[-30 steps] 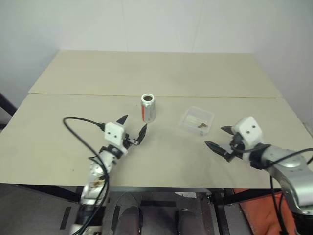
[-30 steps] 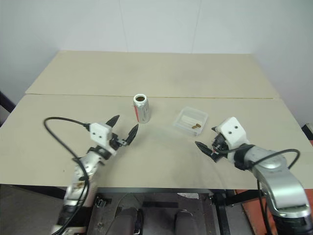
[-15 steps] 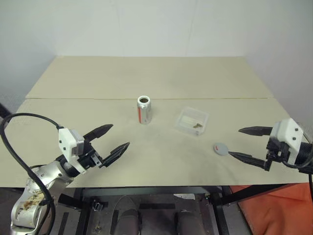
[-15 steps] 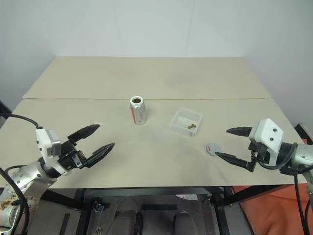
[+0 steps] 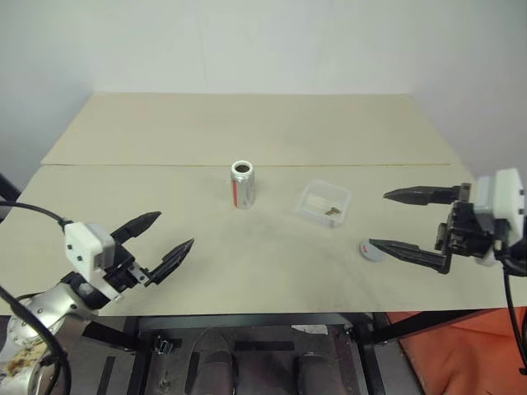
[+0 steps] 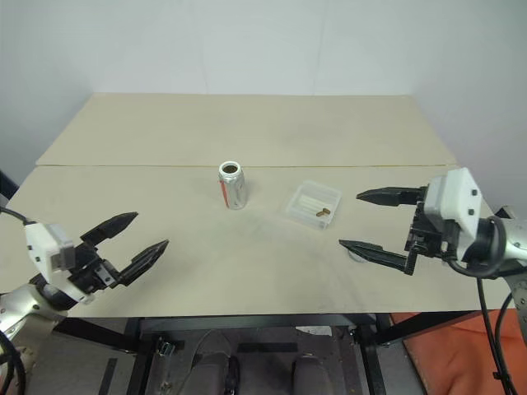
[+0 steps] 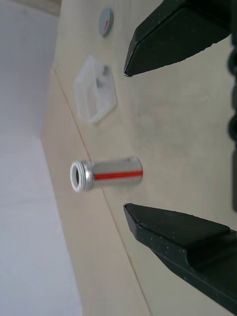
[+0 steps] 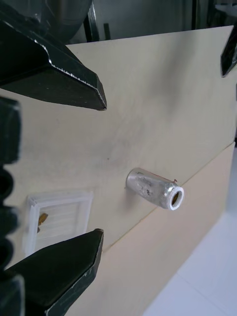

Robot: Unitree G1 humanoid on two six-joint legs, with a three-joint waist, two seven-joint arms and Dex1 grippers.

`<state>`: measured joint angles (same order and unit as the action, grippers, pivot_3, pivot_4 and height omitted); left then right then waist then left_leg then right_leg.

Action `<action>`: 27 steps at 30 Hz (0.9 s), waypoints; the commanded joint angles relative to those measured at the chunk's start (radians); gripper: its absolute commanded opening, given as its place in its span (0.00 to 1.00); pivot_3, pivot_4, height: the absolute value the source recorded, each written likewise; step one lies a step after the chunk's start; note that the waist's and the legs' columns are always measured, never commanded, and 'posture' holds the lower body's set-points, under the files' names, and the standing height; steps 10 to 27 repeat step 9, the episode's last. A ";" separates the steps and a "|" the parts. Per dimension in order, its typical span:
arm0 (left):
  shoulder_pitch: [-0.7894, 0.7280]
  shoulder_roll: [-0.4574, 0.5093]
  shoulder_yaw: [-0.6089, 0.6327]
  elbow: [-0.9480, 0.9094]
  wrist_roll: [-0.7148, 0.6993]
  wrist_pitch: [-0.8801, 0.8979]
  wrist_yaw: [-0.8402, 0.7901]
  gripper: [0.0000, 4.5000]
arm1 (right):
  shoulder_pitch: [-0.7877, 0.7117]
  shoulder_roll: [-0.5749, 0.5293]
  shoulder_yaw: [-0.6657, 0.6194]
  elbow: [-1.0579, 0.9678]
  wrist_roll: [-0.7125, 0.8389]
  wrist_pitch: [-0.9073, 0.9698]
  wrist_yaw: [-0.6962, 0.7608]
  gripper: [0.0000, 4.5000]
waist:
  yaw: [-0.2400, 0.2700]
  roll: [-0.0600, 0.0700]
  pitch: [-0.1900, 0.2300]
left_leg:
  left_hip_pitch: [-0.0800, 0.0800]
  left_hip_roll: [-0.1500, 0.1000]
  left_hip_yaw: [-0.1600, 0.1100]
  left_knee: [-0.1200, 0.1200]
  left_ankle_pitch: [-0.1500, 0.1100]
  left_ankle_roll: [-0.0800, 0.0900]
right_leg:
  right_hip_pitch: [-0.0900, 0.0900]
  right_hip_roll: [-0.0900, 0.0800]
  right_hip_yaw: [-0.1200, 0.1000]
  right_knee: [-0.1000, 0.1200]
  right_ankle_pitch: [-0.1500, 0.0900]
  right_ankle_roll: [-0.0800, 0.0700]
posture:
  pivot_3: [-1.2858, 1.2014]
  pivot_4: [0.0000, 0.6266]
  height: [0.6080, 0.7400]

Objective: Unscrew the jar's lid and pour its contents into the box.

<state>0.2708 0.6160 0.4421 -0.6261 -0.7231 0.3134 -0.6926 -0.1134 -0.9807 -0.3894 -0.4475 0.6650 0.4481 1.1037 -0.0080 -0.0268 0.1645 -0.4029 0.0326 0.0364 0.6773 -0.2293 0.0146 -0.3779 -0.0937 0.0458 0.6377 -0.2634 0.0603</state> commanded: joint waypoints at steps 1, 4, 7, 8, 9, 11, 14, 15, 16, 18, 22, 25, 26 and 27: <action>0.051 0.007 0.066 -0.084 -0.056 0.005 -0.005 1.00 | -0.019 -0.014 0.055 0.037 -0.062 -0.035 0.008 1.00 | 0.000 0.000 0.000 | -0.002 0.000 0.000 0.000 0.000 0.000 | -0.003 0.000 0.000 0.000 0.000 0.000 | 0.52 0.24 1.00; 0.079 0.021 0.095 -0.108 -0.082 0.022 0.004 1.00 | -0.042 -0.007 0.106 0.066 -0.109 -0.052 0.000 1.00 | -0.001 0.000 0.000 | -0.007 -0.001 0.000 0.000 0.000 0.000 | -0.009 0.000 0.001 0.002 0.000 0.000 | 0.52 0.24 1.00; 0.093 0.040 0.125 -0.125 -0.079 0.030 0.004 1.00 | -0.098 0.009 0.169 0.118 -0.119 -0.036 0.009 1.00 | -0.004 0.000 0.000 | -0.006 -0.001 0.001 -0.001 0.000 0.000 | -0.009 0.001 0.001 0.003 0.000 0.000 | 0.52 0.24 1.00; 0.099 0.048 0.137 -0.131 -0.071 0.033 0.006 1.00 | -0.119 0.013 0.184 0.133 -0.109 -0.028 0.023 1.00 | -0.004 0.000 0.000 | -0.006 -0.001 0.001 -0.001 0.000 0.000 | -0.009 0.001 0.001 0.003 0.000 0.000 | 0.52 0.24 1.00; 0.111 0.051 0.152 -0.140 -0.073 0.036 0.005 1.00 | -0.137 0.012 0.199 0.154 -0.101 -0.031 0.055 1.00 | -0.004 0.000 0.000 | -0.006 -0.001 0.002 -0.001 0.000 0.000 | -0.009 0.001 0.001 0.002 0.000 0.000 | 0.52 0.24 1.00; 0.111 0.051 0.152 -0.140 -0.073 0.036 0.005 1.00 | -0.137 0.012 0.199 0.154 -0.101 -0.031 0.055 1.00 | -0.004 0.000 0.000 | -0.006 -0.001 0.002 -0.001 0.000 0.000 | -0.009 0.001 0.001 0.002 0.000 0.000 | 0.52 0.24 1.00; 0.111 0.051 0.152 -0.140 -0.073 0.036 0.005 1.00 | -0.137 0.012 0.199 0.154 -0.101 -0.031 0.055 1.00 | -0.004 0.000 0.000 | -0.006 -0.001 0.002 -0.001 0.000 0.000 | -0.009 0.001 0.001 0.002 0.000 0.000 | 0.52 0.24 1.00; 0.111 0.051 0.152 -0.140 -0.073 0.036 0.005 1.00 | -0.137 0.012 0.199 0.154 -0.101 -0.031 0.055 1.00 | -0.004 0.000 0.000 | -0.006 -0.001 0.002 -0.001 0.000 0.000 | -0.009 0.001 0.001 0.002 0.000 0.000 | 0.52 0.24 1.00; 0.111 0.051 0.152 -0.140 -0.073 0.036 0.005 1.00 | -0.137 0.012 0.199 0.154 -0.101 -0.031 0.055 1.00 | -0.004 0.000 0.000 | -0.006 -0.001 0.002 -0.001 0.000 0.000 | -0.009 0.001 0.001 0.002 0.000 0.000 | 0.52 0.24 1.00; 0.111 0.051 0.152 -0.140 -0.073 0.036 0.005 1.00 | -0.137 0.012 0.199 0.154 -0.101 -0.031 0.055 1.00 | -0.004 0.000 0.000 | -0.006 -0.001 0.002 -0.001 0.000 0.000 | -0.009 0.001 0.001 0.002 0.000 0.000 | 0.52 0.24 1.00; 0.111 0.051 0.152 -0.140 -0.073 0.036 0.005 1.00 | -0.137 0.012 0.199 0.154 -0.101 -0.031 0.055 1.00 | -0.004 0.000 0.000 | -0.006 -0.001 0.002 -0.001 0.000 0.000 | -0.009 0.001 0.001 0.002 0.000 0.000 | 0.52 0.24 1.00; 0.111 0.051 0.152 -0.140 -0.073 0.036 0.005 1.00 | -0.137 0.012 0.199 0.154 -0.101 -0.031 0.055 1.00 | -0.004 0.000 0.000 | -0.006 -0.001 0.002 -0.001 0.000 0.000 | -0.009 0.001 0.001 0.002 0.000 0.000 | 0.52 0.24 1.00; 0.111 0.051 0.152 -0.140 -0.073 0.036 0.005 1.00 | -0.137 0.012 0.199 0.154 -0.101 -0.031 0.055 1.00 | -0.004 0.000 0.000 | -0.006 -0.001 0.002 -0.001 0.000 0.000 | -0.009 0.001 0.001 0.002 0.000 0.000 | 0.52 0.24 1.00; 0.111 0.051 0.152 -0.140 -0.073 0.036 0.005 1.00 | -0.137 0.012 0.199 0.154 -0.101 -0.031 0.055 1.00 | -0.004 0.000 0.000 | -0.006 -0.001 0.002 -0.001 0.000 0.000 | -0.009 0.001 0.001 0.002 0.000 0.000 | 0.52 0.24 1.00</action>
